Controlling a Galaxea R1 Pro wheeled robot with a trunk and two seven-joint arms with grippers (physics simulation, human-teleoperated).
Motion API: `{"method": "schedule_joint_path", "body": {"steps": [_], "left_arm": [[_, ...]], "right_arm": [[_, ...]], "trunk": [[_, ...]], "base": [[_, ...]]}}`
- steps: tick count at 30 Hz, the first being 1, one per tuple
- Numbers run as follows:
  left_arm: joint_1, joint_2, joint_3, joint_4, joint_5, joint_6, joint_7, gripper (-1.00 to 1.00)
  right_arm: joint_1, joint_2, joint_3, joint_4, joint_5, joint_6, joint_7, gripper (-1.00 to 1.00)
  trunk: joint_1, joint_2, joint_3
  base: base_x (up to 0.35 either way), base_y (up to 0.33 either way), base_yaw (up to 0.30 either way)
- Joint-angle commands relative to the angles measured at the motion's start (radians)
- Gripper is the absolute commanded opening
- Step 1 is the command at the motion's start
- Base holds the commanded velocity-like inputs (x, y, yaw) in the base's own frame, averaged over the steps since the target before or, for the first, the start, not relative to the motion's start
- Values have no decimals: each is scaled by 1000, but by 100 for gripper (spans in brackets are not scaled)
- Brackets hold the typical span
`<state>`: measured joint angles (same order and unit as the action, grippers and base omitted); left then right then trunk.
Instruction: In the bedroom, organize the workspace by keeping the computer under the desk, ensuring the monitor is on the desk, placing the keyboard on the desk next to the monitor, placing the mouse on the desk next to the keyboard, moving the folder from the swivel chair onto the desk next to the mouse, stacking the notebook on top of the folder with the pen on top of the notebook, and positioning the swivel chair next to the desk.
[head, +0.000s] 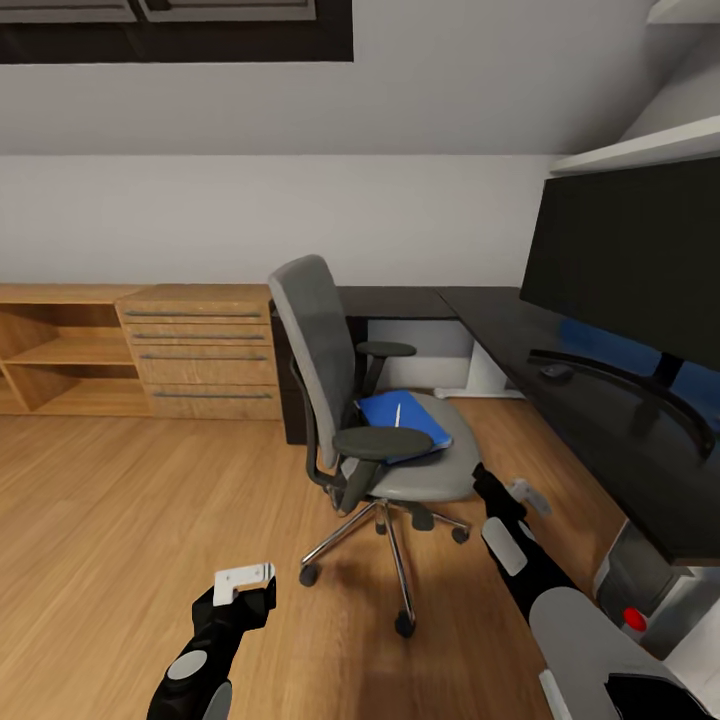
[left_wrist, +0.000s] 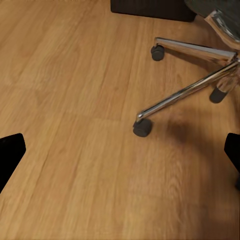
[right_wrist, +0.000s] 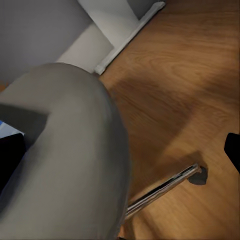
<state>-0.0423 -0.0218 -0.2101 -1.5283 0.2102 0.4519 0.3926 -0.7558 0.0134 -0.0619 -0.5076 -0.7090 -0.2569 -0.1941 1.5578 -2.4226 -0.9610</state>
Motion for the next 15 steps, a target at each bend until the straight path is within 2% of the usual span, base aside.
{"method": "schedule_joint_path", "body": {"steps": [1, 7, 9, 11, 15], "left_arm": [[-1, 0, -2, 0, 10, 2, 9, 100], [-1, 1, -2, 0, 9, 2, 9, 100], [-1, 1, -2, 1, 9, 2, 9, 100], [-1, 0, -2, 2, 9, 2, 9, 100], [-1, 1, -2, 1, 9, 2, 9, 100]], "right_arm": [[0, 0, -1, 2, -21, -4, 1, 100], [0, -1, -20, 5, -84, -4, 1, 100], [0, -1, -38, 12, -140, -4, 0, 100], [0, -2, -43, 15, -163, -4, 0, 100], [0, -6, -46, 17, -178, -4, 0, 100]], "trunk": [[0, 0, -1], [0, 0, -1], [0, 0, -1], [0, 0, -1], [0, 0, -1]], "base": [[57, 0, 0], [169, 0, 0], [133, 0, 0], [68, 0, 0], [102, 0, 0]]}}
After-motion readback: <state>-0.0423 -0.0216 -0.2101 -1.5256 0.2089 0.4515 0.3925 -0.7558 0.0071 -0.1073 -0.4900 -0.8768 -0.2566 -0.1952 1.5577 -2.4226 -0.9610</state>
